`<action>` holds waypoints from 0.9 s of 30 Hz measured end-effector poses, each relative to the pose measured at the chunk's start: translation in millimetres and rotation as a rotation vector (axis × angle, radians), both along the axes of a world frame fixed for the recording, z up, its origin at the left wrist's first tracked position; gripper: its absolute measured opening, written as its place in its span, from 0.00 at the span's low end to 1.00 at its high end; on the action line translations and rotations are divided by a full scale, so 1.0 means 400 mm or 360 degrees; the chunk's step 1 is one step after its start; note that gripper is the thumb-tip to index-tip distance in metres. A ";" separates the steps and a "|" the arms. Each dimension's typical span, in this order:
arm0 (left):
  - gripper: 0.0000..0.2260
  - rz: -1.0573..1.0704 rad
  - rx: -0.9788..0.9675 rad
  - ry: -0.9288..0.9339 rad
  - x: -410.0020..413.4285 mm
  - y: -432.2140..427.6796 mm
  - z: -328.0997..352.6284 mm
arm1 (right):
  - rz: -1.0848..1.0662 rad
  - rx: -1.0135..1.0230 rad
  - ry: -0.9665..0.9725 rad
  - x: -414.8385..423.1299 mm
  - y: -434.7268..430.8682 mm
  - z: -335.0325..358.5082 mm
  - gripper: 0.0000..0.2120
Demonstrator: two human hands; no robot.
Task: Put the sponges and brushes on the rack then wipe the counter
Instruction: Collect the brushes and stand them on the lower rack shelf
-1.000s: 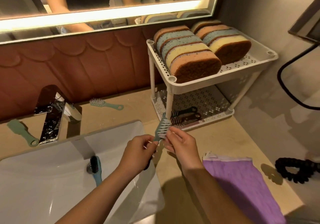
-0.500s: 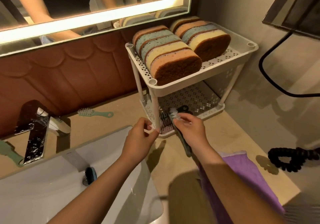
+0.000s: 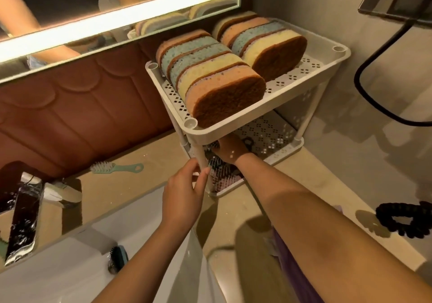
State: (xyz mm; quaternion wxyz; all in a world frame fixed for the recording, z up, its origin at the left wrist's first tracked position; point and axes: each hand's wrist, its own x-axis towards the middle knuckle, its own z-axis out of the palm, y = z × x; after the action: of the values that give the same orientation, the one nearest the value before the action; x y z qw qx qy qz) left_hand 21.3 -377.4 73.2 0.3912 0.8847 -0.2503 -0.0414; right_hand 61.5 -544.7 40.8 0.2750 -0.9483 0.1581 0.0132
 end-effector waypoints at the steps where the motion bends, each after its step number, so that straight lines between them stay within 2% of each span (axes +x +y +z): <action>1: 0.07 -0.0004 -0.0007 0.0001 -0.001 0.004 -0.002 | 0.0007 0.0019 0.0019 0.004 0.001 -0.005 0.19; 4: 0.05 0.0007 -0.0025 -0.0025 0.001 0.007 -0.012 | 0.0044 0.0047 0.0060 0.018 -0.001 -0.027 0.20; 11: 0.07 0.0009 -0.0103 -0.0062 -0.003 0.008 -0.024 | 0.0022 0.0085 0.0127 0.077 -0.017 -0.083 0.20; 13: 0.07 0.0032 -0.0125 -0.0080 -0.005 0.007 -0.027 | 0.0075 0.0046 0.0167 0.064 -0.012 -0.068 0.20; 20: 0.06 0.0070 -0.0100 -0.0117 -0.008 0.005 -0.033 | 0.0074 0.0206 0.0094 0.035 -0.022 -0.053 0.19; 27: 0.09 0.0059 -0.0083 -0.0121 -0.009 0.004 -0.030 | 0.0054 0.0304 0.0148 0.027 -0.019 -0.055 0.18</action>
State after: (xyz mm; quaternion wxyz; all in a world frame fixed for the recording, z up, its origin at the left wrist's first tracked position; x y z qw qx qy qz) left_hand 17.7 -375.7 61.2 0.4050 0.8796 -0.2494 0.0062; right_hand 72.2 -552.3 18.6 0.3562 -0.9187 0.1526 0.0769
